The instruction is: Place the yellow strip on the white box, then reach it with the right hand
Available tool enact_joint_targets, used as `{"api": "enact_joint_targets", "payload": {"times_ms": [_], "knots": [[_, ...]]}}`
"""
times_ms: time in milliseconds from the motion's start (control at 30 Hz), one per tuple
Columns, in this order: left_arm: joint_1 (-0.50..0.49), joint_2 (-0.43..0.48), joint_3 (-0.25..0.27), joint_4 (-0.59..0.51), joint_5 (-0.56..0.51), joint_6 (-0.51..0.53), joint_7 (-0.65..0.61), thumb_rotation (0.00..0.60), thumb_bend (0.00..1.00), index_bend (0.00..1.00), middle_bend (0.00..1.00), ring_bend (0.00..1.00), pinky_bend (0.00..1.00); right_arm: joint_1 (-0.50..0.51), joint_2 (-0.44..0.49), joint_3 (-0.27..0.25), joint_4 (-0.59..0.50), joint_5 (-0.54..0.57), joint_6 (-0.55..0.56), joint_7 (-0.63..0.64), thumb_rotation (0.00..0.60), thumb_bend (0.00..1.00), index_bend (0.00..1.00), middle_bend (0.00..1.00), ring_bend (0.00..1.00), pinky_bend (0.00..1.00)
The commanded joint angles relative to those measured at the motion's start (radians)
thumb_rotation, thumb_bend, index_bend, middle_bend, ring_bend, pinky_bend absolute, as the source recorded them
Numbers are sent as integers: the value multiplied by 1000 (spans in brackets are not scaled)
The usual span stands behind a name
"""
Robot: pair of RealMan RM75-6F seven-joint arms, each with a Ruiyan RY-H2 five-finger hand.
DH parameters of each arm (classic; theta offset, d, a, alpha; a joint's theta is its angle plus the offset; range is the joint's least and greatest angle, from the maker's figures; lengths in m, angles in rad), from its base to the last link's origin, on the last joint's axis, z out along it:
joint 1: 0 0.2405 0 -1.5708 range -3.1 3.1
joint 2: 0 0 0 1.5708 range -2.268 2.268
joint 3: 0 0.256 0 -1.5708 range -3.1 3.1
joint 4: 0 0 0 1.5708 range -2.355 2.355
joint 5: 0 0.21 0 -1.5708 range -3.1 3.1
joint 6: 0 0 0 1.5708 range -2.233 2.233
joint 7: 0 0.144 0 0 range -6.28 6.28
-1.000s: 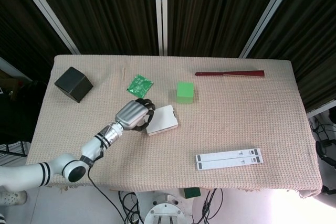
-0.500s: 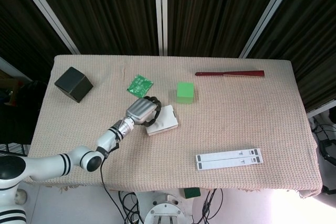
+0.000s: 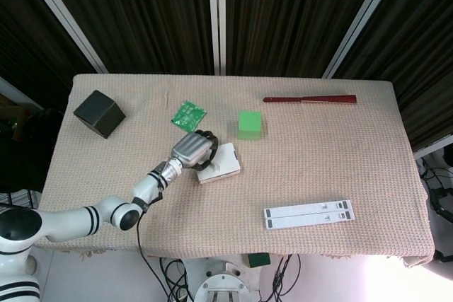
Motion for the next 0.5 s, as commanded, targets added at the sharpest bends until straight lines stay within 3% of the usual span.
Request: {"api": "enact_joint_targets", "payload": {"times_ms": [33, 500], "knots": [[-2, -2, 4, 1, 6, 2, -5, 600, 379, 499, 282, 171, 232, -1, -2, 0, 3, 3, -1, 2, 572, 344, 0, 0, 0, 0], [-7, -15, 14, 13, 25, 17, -25, 600, 378, 317, 282, 171, 233, -3, -2, 6, 9, 10, -1, 10, 572, 345, 0, 0, 0, 0]]}}
